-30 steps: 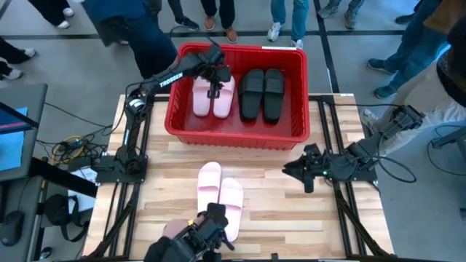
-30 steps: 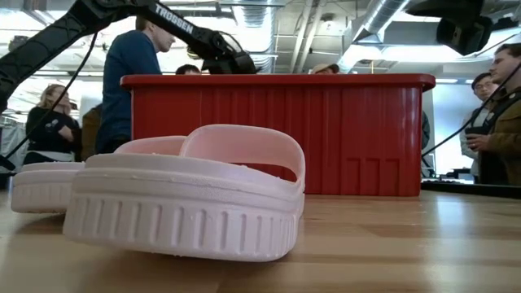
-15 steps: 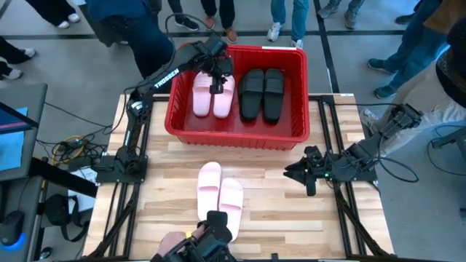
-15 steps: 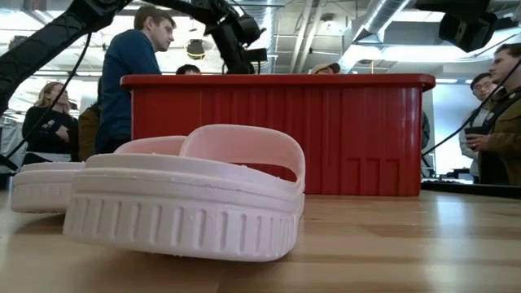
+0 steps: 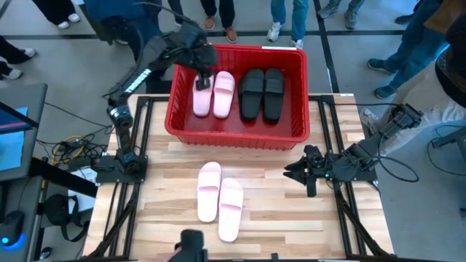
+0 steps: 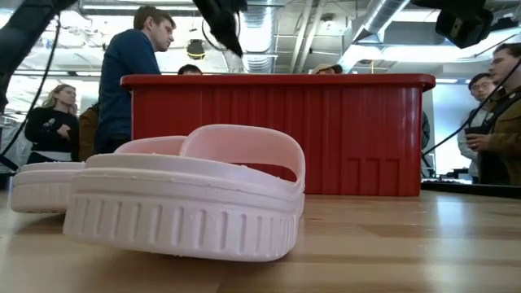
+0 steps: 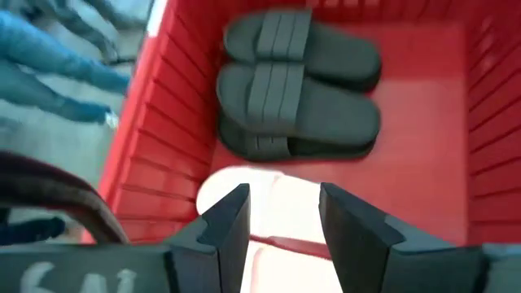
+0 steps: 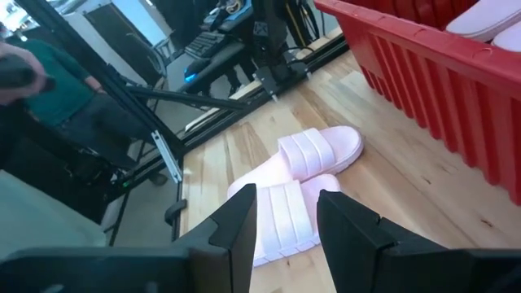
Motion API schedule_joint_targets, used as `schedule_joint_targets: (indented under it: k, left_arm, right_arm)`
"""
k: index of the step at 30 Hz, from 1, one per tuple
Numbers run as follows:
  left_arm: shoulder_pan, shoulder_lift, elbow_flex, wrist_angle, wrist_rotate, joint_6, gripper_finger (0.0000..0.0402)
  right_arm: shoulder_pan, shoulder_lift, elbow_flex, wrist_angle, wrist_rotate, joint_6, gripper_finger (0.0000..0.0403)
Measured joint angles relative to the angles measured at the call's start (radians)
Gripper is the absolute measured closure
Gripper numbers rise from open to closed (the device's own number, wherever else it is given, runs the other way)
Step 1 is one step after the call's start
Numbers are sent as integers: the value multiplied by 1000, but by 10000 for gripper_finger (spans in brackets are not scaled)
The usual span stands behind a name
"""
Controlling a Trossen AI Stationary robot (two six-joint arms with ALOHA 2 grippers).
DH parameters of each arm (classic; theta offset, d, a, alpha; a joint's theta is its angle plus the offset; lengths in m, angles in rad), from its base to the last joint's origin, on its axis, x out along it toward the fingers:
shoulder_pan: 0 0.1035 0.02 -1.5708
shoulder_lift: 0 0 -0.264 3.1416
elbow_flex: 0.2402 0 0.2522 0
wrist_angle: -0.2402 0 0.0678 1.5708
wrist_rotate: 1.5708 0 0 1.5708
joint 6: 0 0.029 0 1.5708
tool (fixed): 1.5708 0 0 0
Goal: Pick and place slides into bin
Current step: Put the pink slide into the red container
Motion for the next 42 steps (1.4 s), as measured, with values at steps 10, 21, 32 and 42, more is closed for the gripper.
schedule_joint_targets:
  k: [10, 21, 32, 42]
  left_arm:
    - [-54, -185, 0, -29, 67, -63, 264]
    - [-192, -322, 0, -101, 95, -156, 264]
    - [-391, -374, -1, -111, -1, -265, 264]
    - [-637, -429, -1, -113, -257, -409, 264]
  right_arm:
    - [-7, 0, 0, 39, 0, -96, 285]
    - [-47, 0, 0, 61, 0, -189, 285]
    - [-55, 0, 0, 151, 0, -313, 285]
    - [-55, 0, 0, 216, 0, -414, 285]
